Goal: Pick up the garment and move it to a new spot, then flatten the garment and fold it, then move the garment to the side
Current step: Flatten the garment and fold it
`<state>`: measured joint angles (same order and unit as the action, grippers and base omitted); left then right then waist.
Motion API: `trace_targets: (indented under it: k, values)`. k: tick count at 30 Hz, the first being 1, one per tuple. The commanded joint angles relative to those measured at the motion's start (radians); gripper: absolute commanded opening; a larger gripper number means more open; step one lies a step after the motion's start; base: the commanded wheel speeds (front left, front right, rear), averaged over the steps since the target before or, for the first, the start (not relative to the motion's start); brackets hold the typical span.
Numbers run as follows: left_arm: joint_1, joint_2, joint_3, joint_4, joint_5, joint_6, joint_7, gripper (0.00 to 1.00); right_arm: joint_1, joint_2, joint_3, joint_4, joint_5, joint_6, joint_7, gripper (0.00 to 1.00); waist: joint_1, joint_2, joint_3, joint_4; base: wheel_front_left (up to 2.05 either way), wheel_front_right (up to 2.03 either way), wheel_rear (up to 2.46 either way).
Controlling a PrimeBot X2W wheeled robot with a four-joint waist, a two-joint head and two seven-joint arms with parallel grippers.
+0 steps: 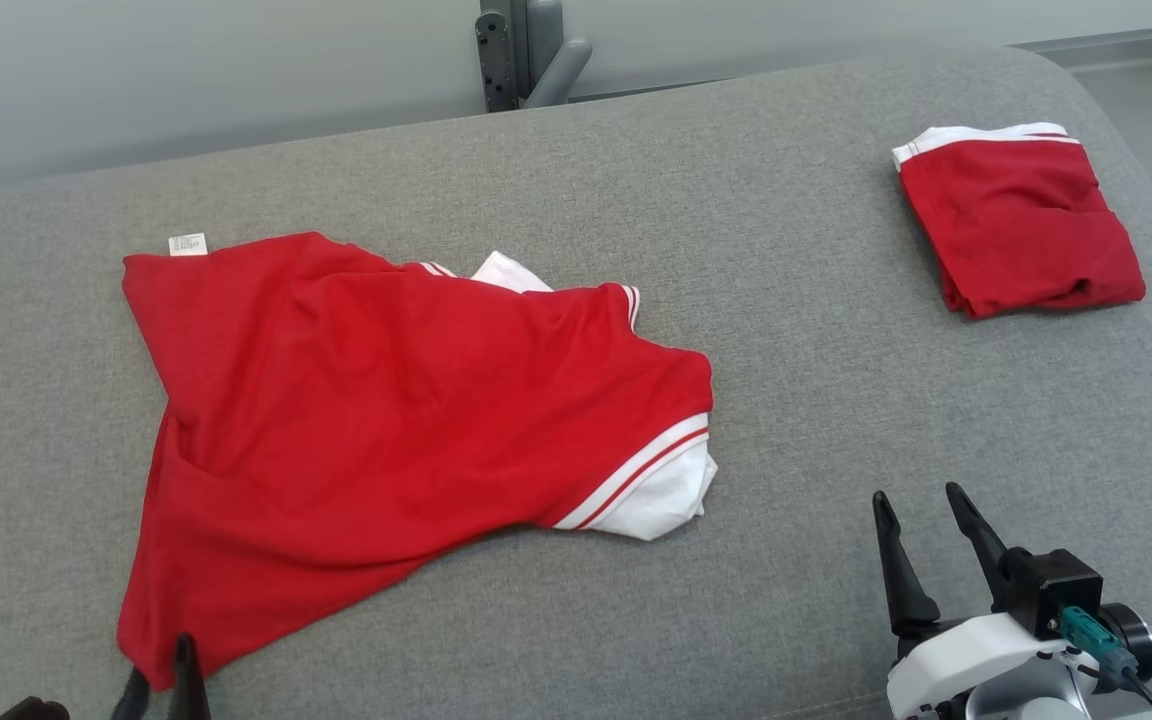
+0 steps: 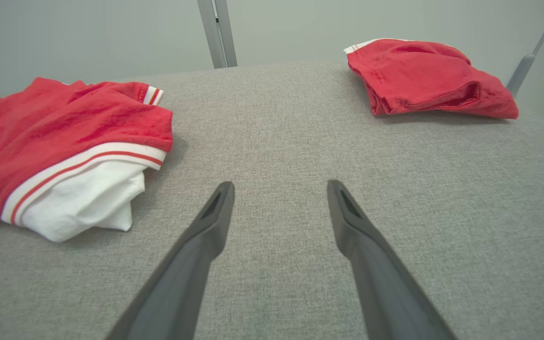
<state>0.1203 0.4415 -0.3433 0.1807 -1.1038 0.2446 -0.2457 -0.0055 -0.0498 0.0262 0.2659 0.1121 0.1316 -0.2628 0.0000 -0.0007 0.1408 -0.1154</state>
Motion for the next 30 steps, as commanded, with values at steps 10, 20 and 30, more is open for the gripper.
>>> trace_targets:
  k: [10, 20, 30]
  values:
    - [-0.12, 0.055, -0.172, -0.319, 0.287, 0.136, 0.107, 1.0, -0.003, -0.001, 0.022, 0.011, 0.003, -0.002, -0.003, 1.0, 0.0, 0.0007, -0.021, -0.028, 0.0, 0.0, 0.0]
    - [-0.45, -0.09, -0.468, -0.168, 0.427, -0.004, 0.335, 1.0, -0.048, -0.001, 0.059, -0.016, 0.063, -0.002, -0.003, 1.0, 0.0, 0.0007, 0.023, -0.12, 0.0, 0.0, 0.0]
    - [-0.637, -0.191, -0.625, 0.075, 0.514, -0.108, 0.459, 1.0, -0.063, -0.001, 0.06, -0.037, 0.13, -0.002, -0.003, 1.0, 0.0, 0.0007, 0.094, -0.232, 0.0, 0.0, 0.0]
